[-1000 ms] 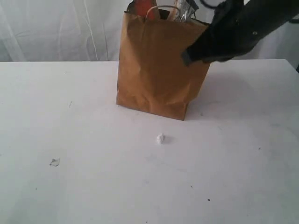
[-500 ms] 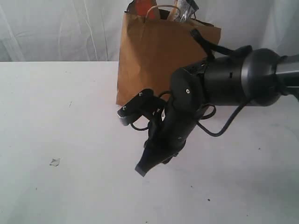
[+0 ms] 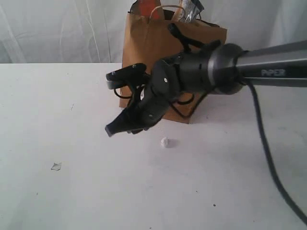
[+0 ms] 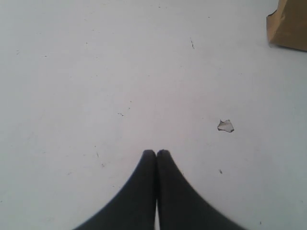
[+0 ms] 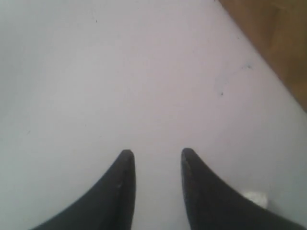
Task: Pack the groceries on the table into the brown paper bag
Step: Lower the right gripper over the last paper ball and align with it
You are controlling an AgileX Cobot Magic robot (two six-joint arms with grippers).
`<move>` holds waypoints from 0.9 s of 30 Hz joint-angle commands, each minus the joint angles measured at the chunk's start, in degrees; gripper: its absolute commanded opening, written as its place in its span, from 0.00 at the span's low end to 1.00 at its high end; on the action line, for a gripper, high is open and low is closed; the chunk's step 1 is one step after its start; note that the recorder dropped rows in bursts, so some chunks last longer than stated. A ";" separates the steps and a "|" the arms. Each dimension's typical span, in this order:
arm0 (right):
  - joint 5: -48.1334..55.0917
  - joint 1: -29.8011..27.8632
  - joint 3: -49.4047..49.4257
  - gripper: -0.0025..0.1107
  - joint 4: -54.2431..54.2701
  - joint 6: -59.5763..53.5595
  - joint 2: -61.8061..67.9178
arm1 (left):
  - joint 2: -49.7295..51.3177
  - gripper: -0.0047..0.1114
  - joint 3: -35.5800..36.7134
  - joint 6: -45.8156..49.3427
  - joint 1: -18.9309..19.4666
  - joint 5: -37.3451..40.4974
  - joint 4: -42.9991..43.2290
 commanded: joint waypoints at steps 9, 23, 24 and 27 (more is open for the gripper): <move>18.88 -0.20 -10.18 0.30 -15.81 3.95 6.96 | -0.25 0.04 0.17 -0.06 0.10 -0.10 -0.47; 23.57 -5.39 -12.04 0.30 -18.92 17.35 9.91 | -0.25 0.04 0.17 -0.06 0.10 -0.25 -0.47; 24.58 -5.39 -12.04 0.30 -18.82 17.35 10.02 | -0.25 0.04 0.17 -0.06 0.10 -0.25 -0.47; 24.13 -5.39 -12.04 0.30 -18.35 17.35 10.83 | -0.25 0.04 0.17 -0.06 0.10 -0.25 -0.47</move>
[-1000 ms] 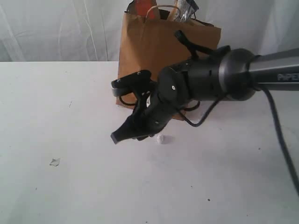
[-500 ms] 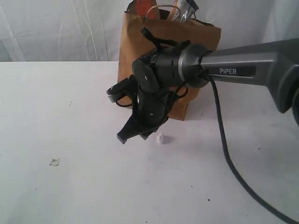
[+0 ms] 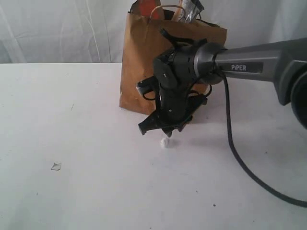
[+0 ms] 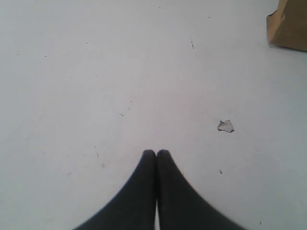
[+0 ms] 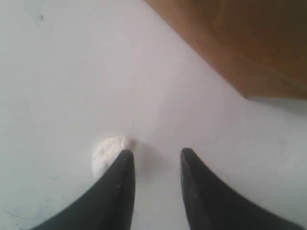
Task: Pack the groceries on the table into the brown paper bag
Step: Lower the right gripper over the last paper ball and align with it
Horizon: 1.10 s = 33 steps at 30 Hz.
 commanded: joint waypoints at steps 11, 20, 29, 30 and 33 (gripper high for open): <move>0.11 -0.14 -0.10 0.30 3.83 0.38 0.94 | -0.25 0.04 0.17 -0.06 0.10 -0.24 -0.47; -7.08 -0.14 -0.10 0.30 14.07 0.38 0.94 | -0.25 0.04 0.17 -0.06 0.10 -0.24 -0.47; -6.28 -0.14 -0.10 0.30 19.23 1.63 1.58 | -0.25 0.04 0.17 -0.06 0.10 -0.24 -0.47; -5.03 -0.14 -0.10 0.30 19.20 1.63 1.68 | -0.25 0.04 0.17 -0.06 0.10 -0.24 -0.47; -1.15 -0.14 -0.10 0.30 16.26 1.21 1.80 | -0.25 0.04 0.17 -0.06 0.10 -0.24 -0.47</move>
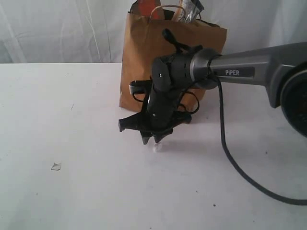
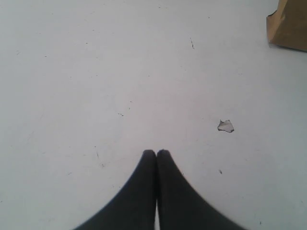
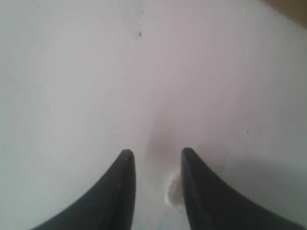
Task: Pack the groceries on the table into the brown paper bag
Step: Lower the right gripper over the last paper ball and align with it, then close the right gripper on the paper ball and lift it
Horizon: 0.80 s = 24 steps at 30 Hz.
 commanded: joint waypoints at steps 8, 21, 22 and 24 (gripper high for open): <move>7.34 -0.14 -0.10 0.30 -7.77 0.03 0.13 | -0.25 0.04 0.17 -0.06 0.10 -0.24 -0.47; 16.64 -0.10 -0.10 0.30 -5.71 -12.85 -0.92 | -0.25 0.04 0.17 -0.06 0.10 -0.24 -0.47; 16.39 -0.10 -0.10 0.30 -5.71 -12.85 -0.55 | -0.25 0.04 0.17 -0.06 0.10 -0.24 -0.47; 14.78 -0.10 -0.10 0.30 -5.71 -12.97 -0.07 | -0.25 0.04 0.17 -0.06 0.10 -0.24 -0.47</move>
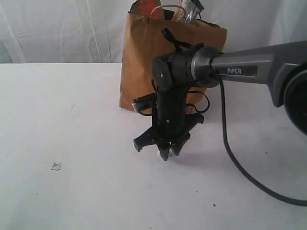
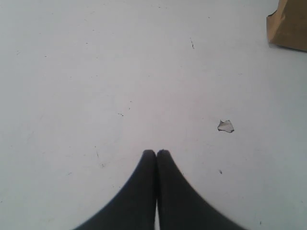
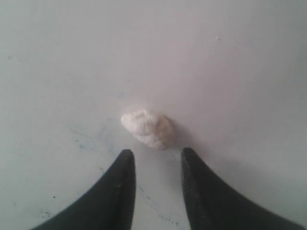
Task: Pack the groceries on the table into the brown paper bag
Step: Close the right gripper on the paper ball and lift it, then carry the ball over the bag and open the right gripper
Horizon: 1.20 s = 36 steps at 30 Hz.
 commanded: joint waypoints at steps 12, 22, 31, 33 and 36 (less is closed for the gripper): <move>-4.38 0.28 -0.10 0.02 1.02 -2.78 0.56 | -0.25 0.04 0.17 -0.06 0.10 -0.24 -0.47; 7.48 0.52 -0.10 0.02 3.56 -6.81 -8.94 | -0.25 0.04 0.17 -0.06 0.10 -0.24 -0.47; -11.89 0.41 -0.10 0.02 15.32 -11.65 -26.82 | -0.25 0.04 0.17 -0.06 0.10 -0.24 -0.47; -21.13 0.41 -0.10 0.02 15.14 -11.65 -29.96 | -0.25 0.04 0.17 -0.06 0.10 -0.24 -0.47; -38.32 0.41 -0.10 0.02 14.27 -10.20 -33.00 | -0.25 0.04 0.17 -0.06 0.10 -0.24 -0.47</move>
